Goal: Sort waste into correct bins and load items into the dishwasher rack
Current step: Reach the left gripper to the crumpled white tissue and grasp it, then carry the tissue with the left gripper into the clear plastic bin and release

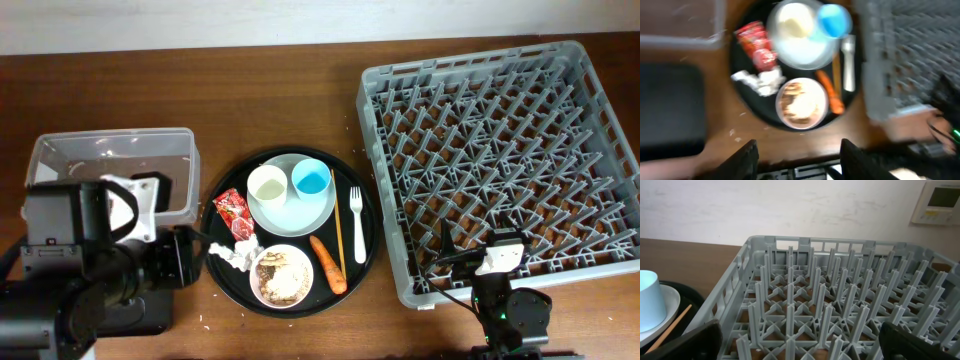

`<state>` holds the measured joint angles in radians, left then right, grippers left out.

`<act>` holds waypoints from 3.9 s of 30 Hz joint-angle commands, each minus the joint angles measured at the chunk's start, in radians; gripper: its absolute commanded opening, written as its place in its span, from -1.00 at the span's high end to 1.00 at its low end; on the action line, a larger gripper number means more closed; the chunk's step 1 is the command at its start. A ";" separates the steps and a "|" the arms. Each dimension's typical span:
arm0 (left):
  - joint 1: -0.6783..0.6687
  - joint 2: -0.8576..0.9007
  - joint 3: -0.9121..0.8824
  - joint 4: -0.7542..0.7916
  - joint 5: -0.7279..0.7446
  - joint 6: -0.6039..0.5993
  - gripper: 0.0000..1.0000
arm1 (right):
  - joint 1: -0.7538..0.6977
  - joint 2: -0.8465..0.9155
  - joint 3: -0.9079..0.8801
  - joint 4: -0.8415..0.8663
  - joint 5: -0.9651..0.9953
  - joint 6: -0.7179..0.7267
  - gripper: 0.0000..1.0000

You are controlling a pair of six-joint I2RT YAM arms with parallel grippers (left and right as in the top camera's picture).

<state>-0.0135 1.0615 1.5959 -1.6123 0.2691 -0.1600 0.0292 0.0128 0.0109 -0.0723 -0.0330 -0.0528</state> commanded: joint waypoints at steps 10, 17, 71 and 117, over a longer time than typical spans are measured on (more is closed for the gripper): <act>0.003 -0.056 -0.591 0.331 -0.162 -0.456 0.18 | 0.005 -0.006 -0.005 -0.005 0.008 0.006 -0.97; 0.003 -0.055 -0.771 0.525 -0.162 -0.529 0.16 | 0.005 -0.006 -0.005 -0.005 0.008 0.006 -0.97; -0.116 0.204 -0.421 0.519 -0.270 -0.402 1.00 | 0.005 -0.006 -0.005 -0.005 0.008 0.006 -0.97; 0.403 0.507 -0.097 0.560 -0.088 -0.293 -0.78 | 0.005 -0.006 -0.005 -0.005 0.008 0.006 -0.97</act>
<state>0.3958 1.6394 1.4757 -0.9638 0.0769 -0.5037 0.0288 0.0128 0.0109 -0.0723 -0.0330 -0.0525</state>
